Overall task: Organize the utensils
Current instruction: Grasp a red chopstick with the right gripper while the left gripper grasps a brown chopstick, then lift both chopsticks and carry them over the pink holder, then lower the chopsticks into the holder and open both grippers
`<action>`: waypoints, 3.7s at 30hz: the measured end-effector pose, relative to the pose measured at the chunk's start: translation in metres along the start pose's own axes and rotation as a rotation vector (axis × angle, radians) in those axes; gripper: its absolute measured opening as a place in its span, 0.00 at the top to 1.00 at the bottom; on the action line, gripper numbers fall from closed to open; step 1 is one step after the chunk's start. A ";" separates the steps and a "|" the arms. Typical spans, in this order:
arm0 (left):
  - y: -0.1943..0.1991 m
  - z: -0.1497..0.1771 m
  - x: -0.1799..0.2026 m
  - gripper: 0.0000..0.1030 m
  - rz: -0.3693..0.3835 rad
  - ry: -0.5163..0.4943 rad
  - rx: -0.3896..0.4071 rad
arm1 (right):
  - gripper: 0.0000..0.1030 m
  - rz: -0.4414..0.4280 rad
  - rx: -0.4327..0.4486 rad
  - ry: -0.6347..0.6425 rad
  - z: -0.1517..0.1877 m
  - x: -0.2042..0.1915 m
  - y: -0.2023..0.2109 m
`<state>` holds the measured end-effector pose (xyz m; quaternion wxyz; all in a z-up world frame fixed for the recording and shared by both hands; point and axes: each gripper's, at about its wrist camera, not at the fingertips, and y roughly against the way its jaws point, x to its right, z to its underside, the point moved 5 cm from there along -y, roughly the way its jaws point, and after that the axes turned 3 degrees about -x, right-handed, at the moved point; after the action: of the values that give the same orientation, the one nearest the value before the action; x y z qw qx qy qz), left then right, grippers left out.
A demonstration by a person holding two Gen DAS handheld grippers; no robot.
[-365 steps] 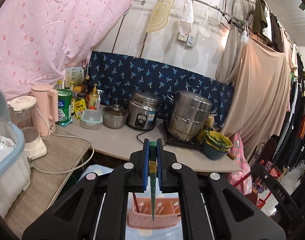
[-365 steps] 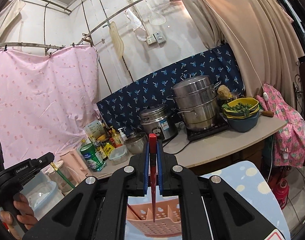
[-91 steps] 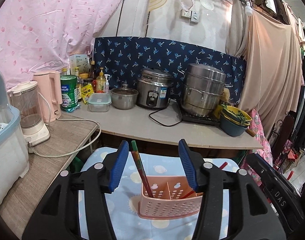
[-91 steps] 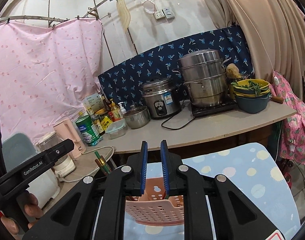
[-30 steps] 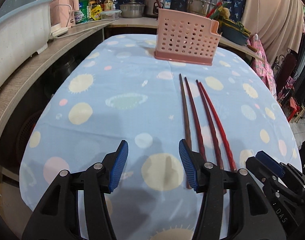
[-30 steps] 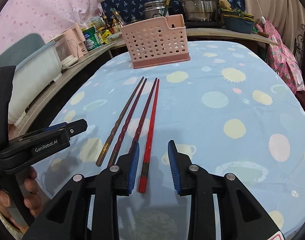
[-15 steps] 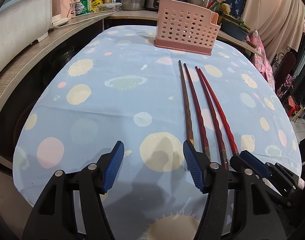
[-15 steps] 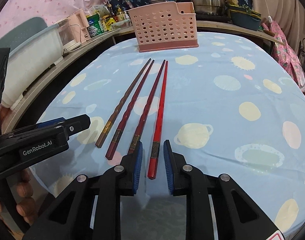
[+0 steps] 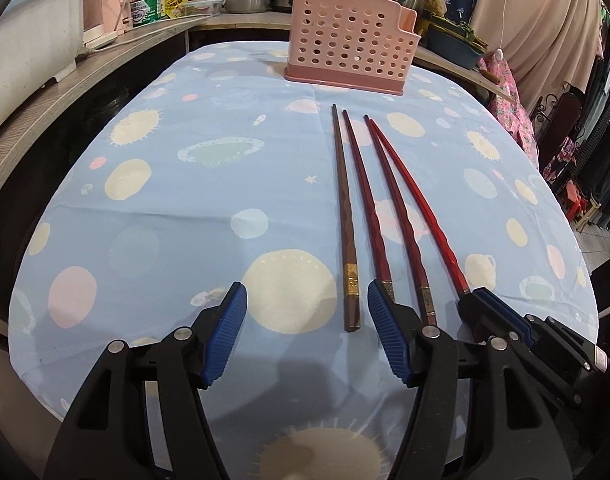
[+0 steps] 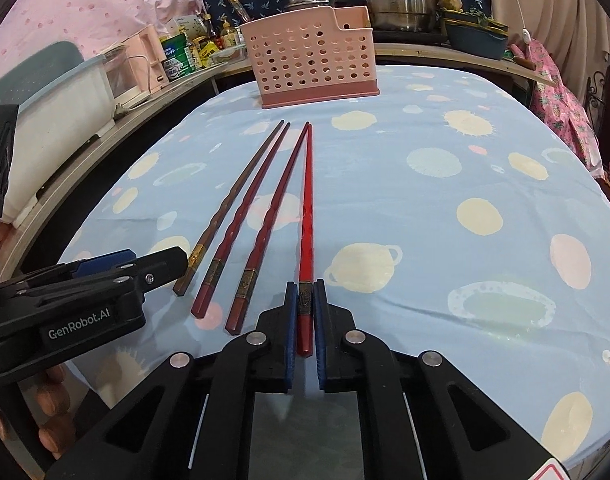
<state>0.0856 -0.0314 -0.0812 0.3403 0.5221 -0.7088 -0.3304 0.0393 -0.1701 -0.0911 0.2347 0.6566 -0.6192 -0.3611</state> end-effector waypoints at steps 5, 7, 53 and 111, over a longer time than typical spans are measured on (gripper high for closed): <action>-0.005 0.000 0.002 0.42 -0.006 -0.003 -0.007 | 0.93 -0.006 -0.001 -0.024 -0.001 0.007 0.001; -0.005 -0.001 0.003 0.42 -0.013 -0.008 -0.006 | 0.93 -0.006 0.000 -0.024 0.000 0.007 0.001; 0.061 -0.049 -0.002 0.93 0.072 0.048 0.086 | 0.93 -0.073 0.186 -0.161 -0.071 0.040 0.073; 0.161 -0.386 0.014 0.93 0.042 0.065 0.646 | 0.93 -0.163 0.655 -0.175 -0.415 0.039 0.103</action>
<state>0.3186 -0.0505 0.2655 0.1864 0.5988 -0.7762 -0.0645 0.2890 -0.2789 0.2406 -0.0722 0.7109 -0.6655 -0.2156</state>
